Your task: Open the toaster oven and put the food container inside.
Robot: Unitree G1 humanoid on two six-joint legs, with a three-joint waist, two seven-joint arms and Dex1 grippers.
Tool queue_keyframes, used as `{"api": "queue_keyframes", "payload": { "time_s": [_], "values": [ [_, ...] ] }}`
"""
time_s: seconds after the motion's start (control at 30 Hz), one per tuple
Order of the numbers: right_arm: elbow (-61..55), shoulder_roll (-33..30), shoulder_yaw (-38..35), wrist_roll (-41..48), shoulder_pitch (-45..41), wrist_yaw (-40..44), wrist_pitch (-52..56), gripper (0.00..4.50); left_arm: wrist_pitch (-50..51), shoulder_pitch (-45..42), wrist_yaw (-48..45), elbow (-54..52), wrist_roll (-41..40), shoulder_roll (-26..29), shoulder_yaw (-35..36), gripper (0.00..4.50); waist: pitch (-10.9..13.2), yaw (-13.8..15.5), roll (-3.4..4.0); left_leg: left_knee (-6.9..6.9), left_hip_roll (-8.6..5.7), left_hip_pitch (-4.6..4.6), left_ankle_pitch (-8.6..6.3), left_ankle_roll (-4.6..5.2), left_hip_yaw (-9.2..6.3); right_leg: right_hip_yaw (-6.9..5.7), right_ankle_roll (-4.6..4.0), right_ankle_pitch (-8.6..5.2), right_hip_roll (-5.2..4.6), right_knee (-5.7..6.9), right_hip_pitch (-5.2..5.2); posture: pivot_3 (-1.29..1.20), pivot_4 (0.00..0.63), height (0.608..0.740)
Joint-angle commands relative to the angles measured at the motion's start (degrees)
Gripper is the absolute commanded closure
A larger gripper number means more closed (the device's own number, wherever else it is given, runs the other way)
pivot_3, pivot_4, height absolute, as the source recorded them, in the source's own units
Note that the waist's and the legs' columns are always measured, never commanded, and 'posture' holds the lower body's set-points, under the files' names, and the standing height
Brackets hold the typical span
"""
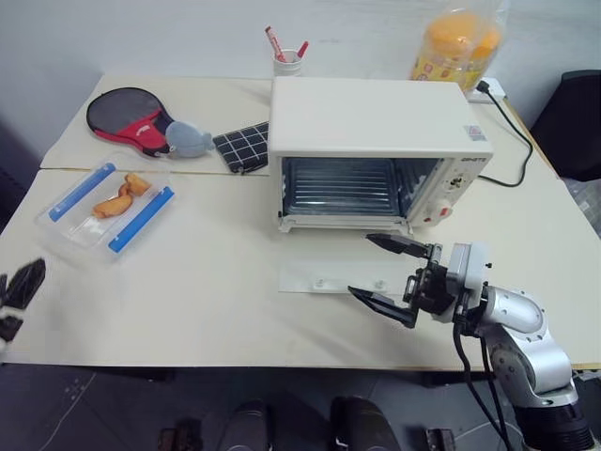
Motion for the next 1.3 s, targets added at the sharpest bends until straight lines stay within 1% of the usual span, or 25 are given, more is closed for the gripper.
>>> {"api": "queue_keyframes", "payload": {
  "time_s": [0.03,0.07,0.13,0.17,0.27,0.37,0.5,0.6,0.67,0.8,0.93,1.0,1.03,1.13,1.23,1.3],
  "values": [
    [0.26,0.38,-0.22,0.11,-0.75,0.85,-1.47,0.0,9.15,-9.75,15.78,8.82,-6.78,3.88,2.84,0.03,0.01,-0.1,0.0,-0.01,0.0,0.02,0.0,0.0,0.0,-0.02,0.0,0.0,0.02,0.02,0.0,0.0,0.15,0.74],
    [0.42,0.49,-0.13,0.03,-0.82,0.92,-1.6,0.0,11.86,-11.74,18.51,10.68,-7.31,4.95,2.52,0.03,0.0,-0.21,0.0,-0.01,0.03,-0.03,0.01,-0.02,-0.01,-0.07,0.0,0.0,0.09,0.03,-0.06,0.0,0.15,0.74],
    [0.09,0.9,0.32,-0.02,-0.75,1.0,-1.72,0.0,15.36,-16.67,21.39,15.55,-4.92,7.36,-1.04,0.03,0.0,-0.37,-0.03,-0.02,0.06,0.0,0.03,-0.05,0.12,-0.12,0.01,0.0,0.24,0.05,-0.09,0.0,0.15,0.74],
    [-0.11,1.05,0.45,0.06,-0.74,1.04,-1.68,0.0,16.61,-19.05,22.33,17.98,-3.9,8.21,-2.65,0.03,-0.01,-0.35,-0.03,-0.02,0.06,-0.01,0.03,-0.06,0.19,-0.19,0.01,0.0,0.5,0.06,-0.15,0.0,0.15,0.74],
    [-0.51,1.43,0.65,0.08,-0.97,1.13,-1.9,0.0,17.47,-25.4,23.35,23.02,-2.18,7.96,-5.48,0.03,-0.01,-0.1,-0.05,-0.02,0.02,-0.02,0.04,-0.05,0.36,-0.19,0.01,0.0,0.54,0.16,-0.26,0.0,0.15,0.74],
    [-0.98,1.91,0.89,0.19,-1.21,1.27,-2.6,0.0,17.56,-29.03,23.56,26.23,0.59,7.69,-7.86,0.03,-0.02,-0.12,-0.14,-0.01,0.02,-0.05,0.04,-0.05,0.44,-0.15,0.02,0.01,0.53,0.16,-0.33,0.0,0.15,0.74],
    [-2.04,2.61,1.14,0.57,-1.19,1.38,-3.37,0.0,17.97,-30.62,22.96,27.84,4.84,7.91,-10.93,0.03,-0.03,-0.17,-0.16,-0.02,0.05,-0.14,0.07,-0.12,0.61,-0.13,0.02,0.01,0.56,0.31,-0.59,0.0,0.15,0.74],
    [-2.39,3.07,1.21,-0.35,-1.0,0.59,-4.63,0.0,18.36,-31.13,22.16,28.69,7.57,8.63,-12.12,0.6,-0.03,-0.27,-0.16,-0.02,0.08,-0.14,0.08,-0.14,0.69,-0.09,0.02,0.01,0.58,0.34,-0.63,0.0,0.15,0.74],
    [-2.42,3.19,1.25,-1.07,-0.65,0.11,-5.37,0.0,18.84,-31.4,20.69,28.83,8.86,9.05,-12.89,1.25,-0.04,-0.18,-0.18,-0.02,0.08,-0.14,0.08,-0.14,0.7,-0.09,0.02,0.01,0.57,0.34,-0.63,0.0,0.15,0.74],
    [-2.31,2.93,1.17,-1.85,0.13,-0.42,-6.32,0.0,18.42,-31.83,19.5,27.89,11.52,8.94,-13.07,2.36,-0.04,-0.15,-0.18,-0.02,0.07,-0.13,0.08,-0.14,0.7,-0.07,0.02,0.01,0.54,0.34,-0.63,0.0,0.15,0.74],
    [-1.78,2.76,0.97,-2.5,0.61,-0.69,-7.07,0.0,18.25,-32.35,18.71,26.92,13.97,8.71,-13.36,3.57,-0.03,-0.07,-0.17,-0.02,0.07,-0.12,0.08,-0.14,0.72,-0.07,0.02,0.01,0.54,0.37,-0.64,0.0,0.15,0.74],
    [-1.56,2.64,0.87,-2.65,0.73,-0.7,-7.34,0.0,18.19,-32.83,18.23,26.53,15.03,8.92,-13.37,4.01,-0.04,-0.07,-0.17,-0.02,0.07,-0.09,0.09,-0.14,0.72,-0.06,0.02,0.01,0.53,0.39,-0.63,0.0,0.15,0.74],
    [-1.36,2.48,0.71,-2.78,0.77,-0.71,-7.45,0.0,18.19,-32.99,17.18,26.18,15.61,9.88,-13.83,4.19,-0.04,-0.06,-0.17,-0.02,0.07,-0.09,0.11,-0.16,0.72,-0.06,0.02,0.01,0.53,0.4,-0.63,0.0,0.15,0.74],
    [-1.02,1.93,0.06,-2.71,0.99,-0.59,-7.43,0.0,19.77,-33.84,14.64,25.27,16.17,12.08,-13.77,4.2,-0.03,-0.06,-0.19,-0.02,0.08,-0.11,0.12,-0.17,0.71,-0.06,0.02,0.01,0.53,0.41,-0.64,0.0,0.15,0.74],
    [-1.18,1.42,-0.2,-2.54,1.32,-0.63,-7.12,0.0,20.34,-32.22,10.33,23.3,17.8,14.7,-16.17,4.2,0.03,-0.15,-0.31,-0.04,0.08,-0.16,0.1,-0.18,0.72,-0.07,0.02,0.01,0.54,0.37,-0.69,0.0,0.15,0.74],
    [-1.92,0.06,-1.65,-1.86,2.52,-0.56,-6.26,0.0,24.18,-29.8,5.89,19.36,16.63,17.7,-16.85,4.2,0.03,-0.15,-0.31,-0.08,0.07,-0.17,0.1,-0.18,0.72,-0.08,0.02,0.01,0.53,0.36,-0.72,0.0,0.15,0.74]
  ]
}}
